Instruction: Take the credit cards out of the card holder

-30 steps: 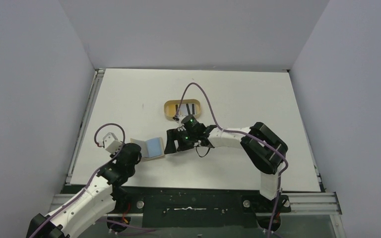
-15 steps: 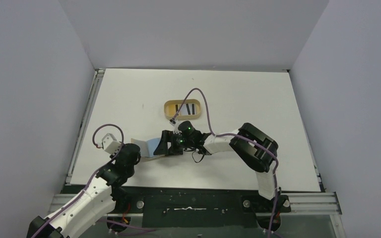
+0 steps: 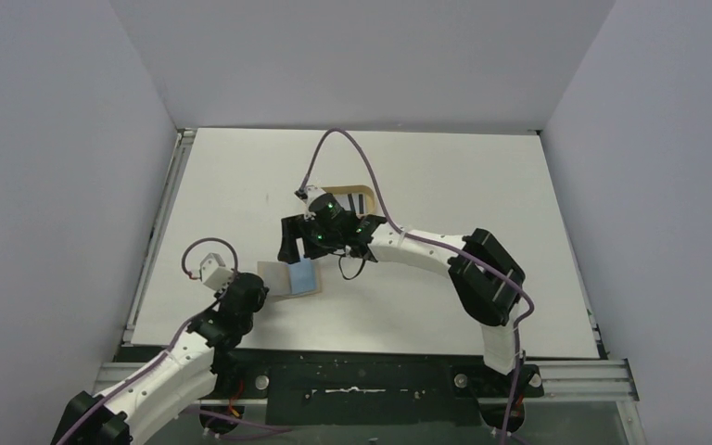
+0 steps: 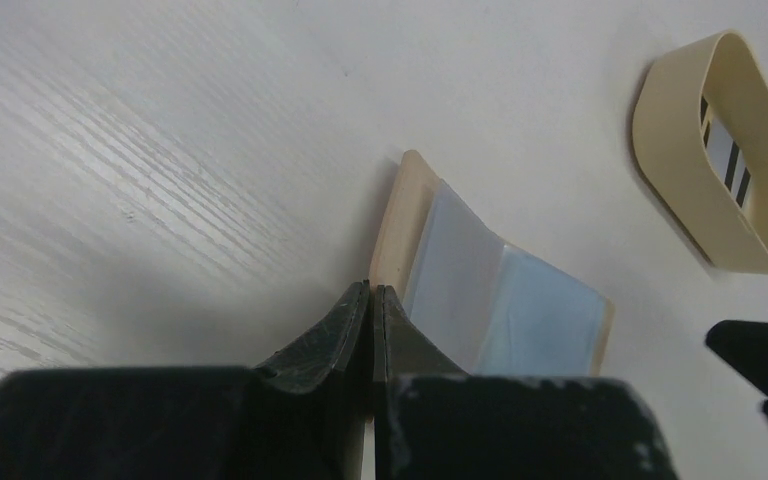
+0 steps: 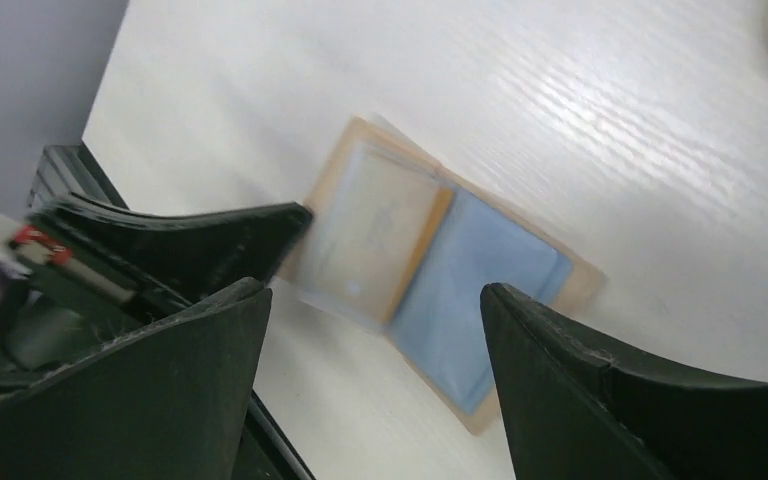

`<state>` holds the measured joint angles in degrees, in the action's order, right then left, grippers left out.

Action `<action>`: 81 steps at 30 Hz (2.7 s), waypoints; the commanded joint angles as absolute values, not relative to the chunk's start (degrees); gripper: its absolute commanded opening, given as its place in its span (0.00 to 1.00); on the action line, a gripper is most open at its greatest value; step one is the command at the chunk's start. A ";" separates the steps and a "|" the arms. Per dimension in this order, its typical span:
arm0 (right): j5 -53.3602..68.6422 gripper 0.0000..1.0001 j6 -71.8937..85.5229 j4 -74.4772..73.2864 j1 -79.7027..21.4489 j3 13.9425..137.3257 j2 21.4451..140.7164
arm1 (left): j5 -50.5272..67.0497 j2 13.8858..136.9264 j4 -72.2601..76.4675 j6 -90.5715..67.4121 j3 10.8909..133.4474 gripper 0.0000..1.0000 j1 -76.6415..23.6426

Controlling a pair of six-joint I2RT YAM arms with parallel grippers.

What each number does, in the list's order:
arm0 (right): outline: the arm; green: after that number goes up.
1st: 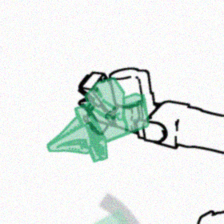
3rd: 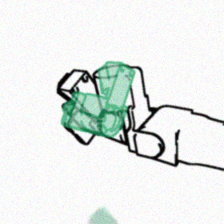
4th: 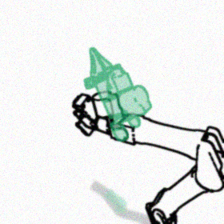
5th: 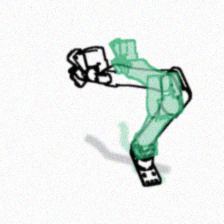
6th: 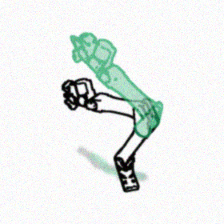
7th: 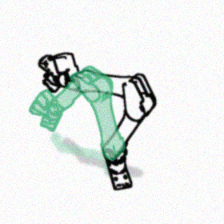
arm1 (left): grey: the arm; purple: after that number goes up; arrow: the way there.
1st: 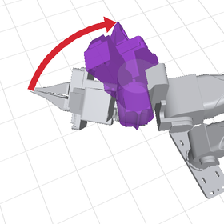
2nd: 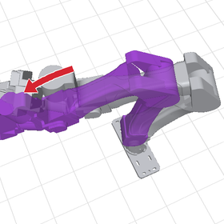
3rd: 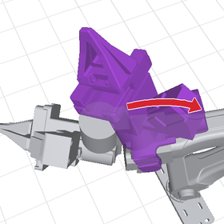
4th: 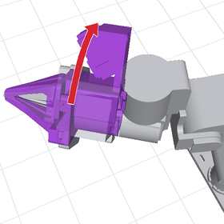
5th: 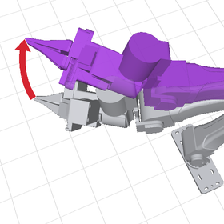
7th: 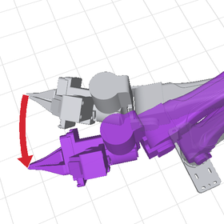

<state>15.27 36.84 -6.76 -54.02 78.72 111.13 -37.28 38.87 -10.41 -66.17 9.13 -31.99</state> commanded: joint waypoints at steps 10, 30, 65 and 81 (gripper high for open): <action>11.98 0.79 30.67 -15.01 -55.82 92.52 121.32 | -30.52 48.60 6.49 -68.39 6.18 0.00 -30.99; 0.95 0.81 20.57 -31.27 -61.04 108.56 130.02 | -28.80 47.94 11.60 -69.26 3.38 0.00 -30.41; -11.16 0.83 14.84 -38.42 -61.55 95.33 124.15 | -31.34 39.15 3.11 -69.26 2.95 0.00 -29.90; -6.17 0.90 20.16 -25.57 -55.36 81.12 105.16 | -31.07 42.49 4.17 -69.35 3.31 0.00 -29.88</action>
<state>-8.05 18.22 -30.89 -57.41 83.99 113.23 -27.51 40.91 3.09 -69.91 2.17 -30.52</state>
